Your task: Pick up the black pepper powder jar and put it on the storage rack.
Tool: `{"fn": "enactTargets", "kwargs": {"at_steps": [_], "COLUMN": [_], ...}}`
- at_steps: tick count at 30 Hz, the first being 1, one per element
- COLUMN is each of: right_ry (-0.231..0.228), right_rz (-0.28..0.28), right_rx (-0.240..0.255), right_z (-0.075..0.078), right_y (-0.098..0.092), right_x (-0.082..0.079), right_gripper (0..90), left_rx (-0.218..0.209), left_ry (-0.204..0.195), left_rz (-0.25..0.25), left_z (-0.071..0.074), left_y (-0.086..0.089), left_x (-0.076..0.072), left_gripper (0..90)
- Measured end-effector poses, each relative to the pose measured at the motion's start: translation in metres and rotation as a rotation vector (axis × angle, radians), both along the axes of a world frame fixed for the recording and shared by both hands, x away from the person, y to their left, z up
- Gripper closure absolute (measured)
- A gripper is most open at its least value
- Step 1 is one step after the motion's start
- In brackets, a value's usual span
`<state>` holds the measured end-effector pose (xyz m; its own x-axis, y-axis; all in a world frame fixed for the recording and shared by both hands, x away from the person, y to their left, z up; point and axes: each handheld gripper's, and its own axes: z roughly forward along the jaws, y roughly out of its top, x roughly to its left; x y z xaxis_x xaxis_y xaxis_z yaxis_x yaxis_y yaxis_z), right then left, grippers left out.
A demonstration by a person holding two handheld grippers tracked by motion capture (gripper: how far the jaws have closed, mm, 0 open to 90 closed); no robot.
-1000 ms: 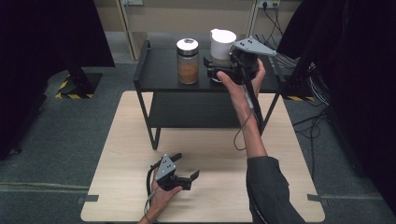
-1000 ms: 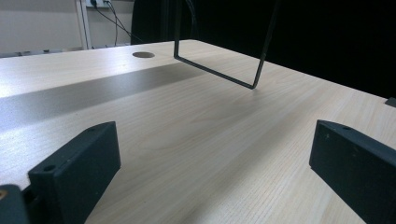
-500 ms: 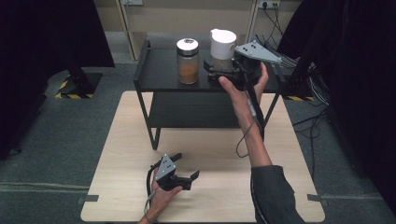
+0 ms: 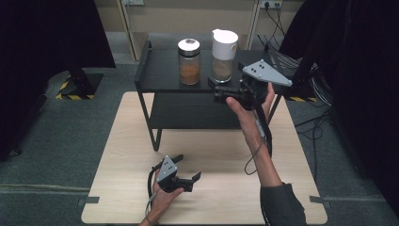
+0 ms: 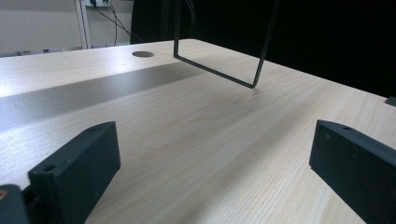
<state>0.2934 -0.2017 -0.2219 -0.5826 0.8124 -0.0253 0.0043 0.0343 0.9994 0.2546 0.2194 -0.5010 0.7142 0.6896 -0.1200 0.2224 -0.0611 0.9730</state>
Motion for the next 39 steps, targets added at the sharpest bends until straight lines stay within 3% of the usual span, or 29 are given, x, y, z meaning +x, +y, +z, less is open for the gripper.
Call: {"fn": "enactTargets", "kwargs": {"at_steps": [3, 9, 13, 24, 25, 27, 34, 39], "right_ry": [0.001, -0.001, 0.019, 0.028, 0.029, 0.027, 0.046, 0.072], "right_rz": [0.012, 0.048, 0.072, 0.111, 0.108, 0.105, 0.104, 0.093], "right_rx": [0.003, -0.010, 0.014, 0.015, -0.003, -0.012, -0.028, -0.006], "right_z": [-0.005, -0.034, -0.051, -0.090, -0.101, -0.106, -0.147, -0.173], "right_y": [-0.002, -0.009, -0.016, -0.027, -0.028, -0.028, -0.035, -0.039], "right_x": [-0.003, -0.018, -0.024, -0.042, -0.047, -0.048, -0.057, -0.061], "right_gripper": [0.5, 0.5, 0.5, 0.5, 0.5, 0.5, 0.5, 0.5], "left_rx": [0.000, -0.001, -0.002, 0.002, 0.001, 0.001, 0.001, 0.001], "left_ry": [0.000, 0.001, 0.002, 0.002, 0.003, 0.003, 0.003, 0.003], "left_rz": [-0.001, 0.000, 0.000, 0.003, 0.002, 0.002, 0.004, 0.004], "left_z": [0.000, 0.000, 0.000, 0.000, 0.000, 0.000, 0.000, 0.000], "left_y": [0.000, 0.000, 0.000, -0.001, -0.001, -0.001, 0.000, 0.000], "left_x": [0.000, 0.000, 0.000, 0.000, 0.000, 0.000, 0.000, 0.000], "left_gripper": [1.3, 1.3, 1.3, 1.2, 1.3, 1.3, 1.2, 1.3]}}
